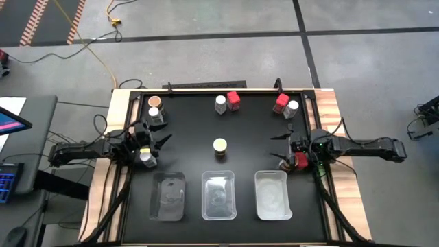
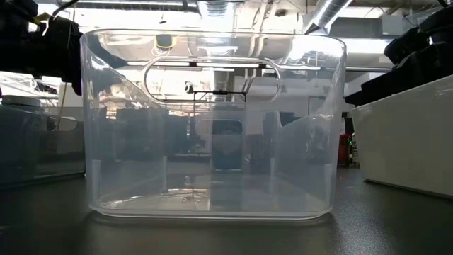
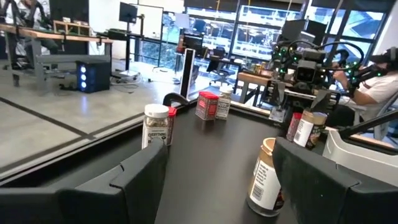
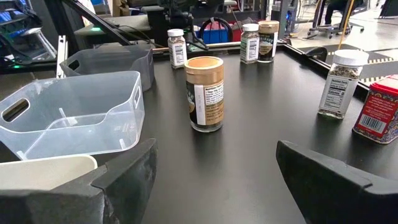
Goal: Sort spices by type
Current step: Put the bottom left white seasoning bottle into the black bin
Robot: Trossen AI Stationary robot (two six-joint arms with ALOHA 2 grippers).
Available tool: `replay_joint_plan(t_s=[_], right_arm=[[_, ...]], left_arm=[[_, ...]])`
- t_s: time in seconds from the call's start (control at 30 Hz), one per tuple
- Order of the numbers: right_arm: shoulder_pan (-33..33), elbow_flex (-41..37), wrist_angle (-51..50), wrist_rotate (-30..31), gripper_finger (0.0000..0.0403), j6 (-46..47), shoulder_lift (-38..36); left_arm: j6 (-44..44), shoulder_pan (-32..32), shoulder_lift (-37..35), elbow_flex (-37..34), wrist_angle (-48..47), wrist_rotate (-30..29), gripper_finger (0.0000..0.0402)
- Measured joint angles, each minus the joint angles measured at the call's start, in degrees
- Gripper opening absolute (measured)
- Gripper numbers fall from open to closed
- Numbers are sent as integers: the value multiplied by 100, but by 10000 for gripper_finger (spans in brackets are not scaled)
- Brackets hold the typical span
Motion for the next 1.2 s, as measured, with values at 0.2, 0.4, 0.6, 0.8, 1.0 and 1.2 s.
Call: replay_joint_plan(t_s=[0.2,0.4,0.6,0.8,1.0,1.2], right_arm=[[1,0,0,0,363,0,1],[1,0,0,0,363,0,1],[0,0,0,0,363,0,-1],[0,0,0,0,363,0,1],[0,0,0,0,363,0,1],[1,0,0,0,363,0,1]], left_arm=[[-299,0,0,7,-20,0,279],[-574,0,0,12,-31,0,279],[-509,-1,0,17,-50,0,279],[-1077,11,0,20,44,2,279],[-1217,15,-3,183,305,124,279],[-930,35,362,1208,-498,18,279]])
